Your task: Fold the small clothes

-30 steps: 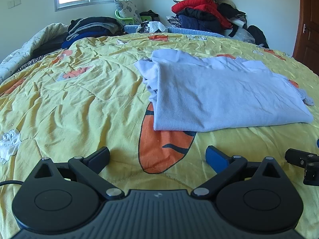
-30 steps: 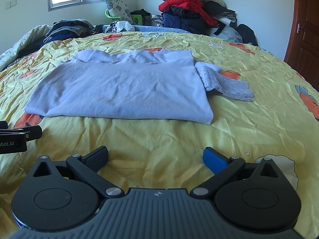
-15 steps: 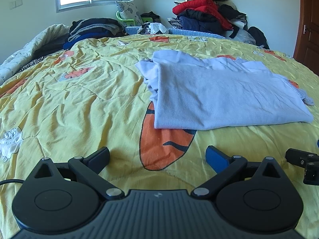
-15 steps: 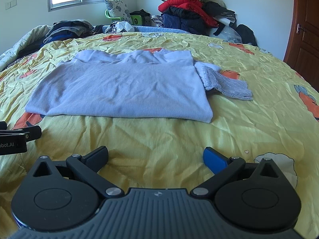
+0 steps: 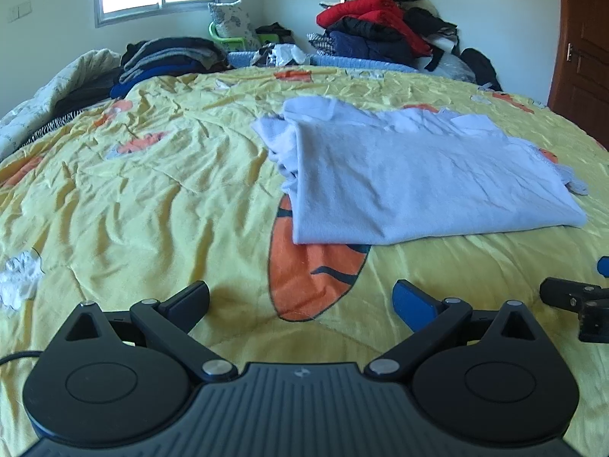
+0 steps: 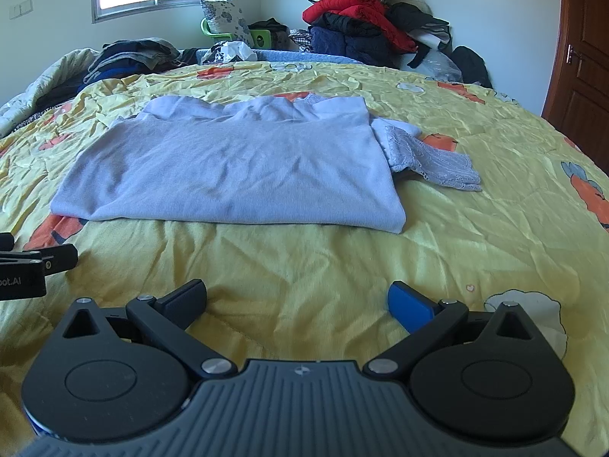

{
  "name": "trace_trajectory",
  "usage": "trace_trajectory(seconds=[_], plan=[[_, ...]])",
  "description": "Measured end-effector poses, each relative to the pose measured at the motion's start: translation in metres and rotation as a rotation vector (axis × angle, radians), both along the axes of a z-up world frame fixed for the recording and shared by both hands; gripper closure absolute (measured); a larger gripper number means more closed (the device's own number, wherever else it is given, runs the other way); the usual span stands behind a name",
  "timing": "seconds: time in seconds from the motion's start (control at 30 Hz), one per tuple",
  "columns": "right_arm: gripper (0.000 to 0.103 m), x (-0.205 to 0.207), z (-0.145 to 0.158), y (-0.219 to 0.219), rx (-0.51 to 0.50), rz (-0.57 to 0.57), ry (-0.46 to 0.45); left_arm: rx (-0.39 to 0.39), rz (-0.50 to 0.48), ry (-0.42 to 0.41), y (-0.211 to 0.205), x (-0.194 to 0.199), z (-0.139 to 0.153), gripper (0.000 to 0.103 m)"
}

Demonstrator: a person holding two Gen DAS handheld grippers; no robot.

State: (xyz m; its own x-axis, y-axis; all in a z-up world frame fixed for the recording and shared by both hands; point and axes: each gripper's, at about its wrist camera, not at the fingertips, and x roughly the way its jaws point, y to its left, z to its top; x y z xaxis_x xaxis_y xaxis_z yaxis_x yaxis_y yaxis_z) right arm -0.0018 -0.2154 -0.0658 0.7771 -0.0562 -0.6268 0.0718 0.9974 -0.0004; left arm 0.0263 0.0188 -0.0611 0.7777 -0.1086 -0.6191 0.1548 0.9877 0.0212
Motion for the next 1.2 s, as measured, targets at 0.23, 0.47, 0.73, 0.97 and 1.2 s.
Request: trace_trajectory(seconds=[0.23,0.47,0.73,0.97,1.2], plan=[[0.001,-0.011,0.015,-0.008,0.096,0.053,-0.05,-0.095,0.013,-0.036,0.024,0.018,0.027,0.0],[0.001,0.008,0.033,0.027,-0.056,0.151,-0.111,-0.239,0.011,0.099,0.045,0.087,0.04,0.0],[0.002,0.021,0.022,0.115,-0.416,0.364,-0.178,-0.464,-0.024,0.329,0.068,0.189,0.024,0.0],[0.008,0.033,0.009,0.16,-0.588,0.459,-0.192,-0.613,-0.131,0.393,0.068,0.243,0.015,0.0],[0.027,0.052,0.0,0.188,-0.646,0.455,-0.221,-0.746,-0.192,0.411,0.064,0.278,0.005,0.0]])
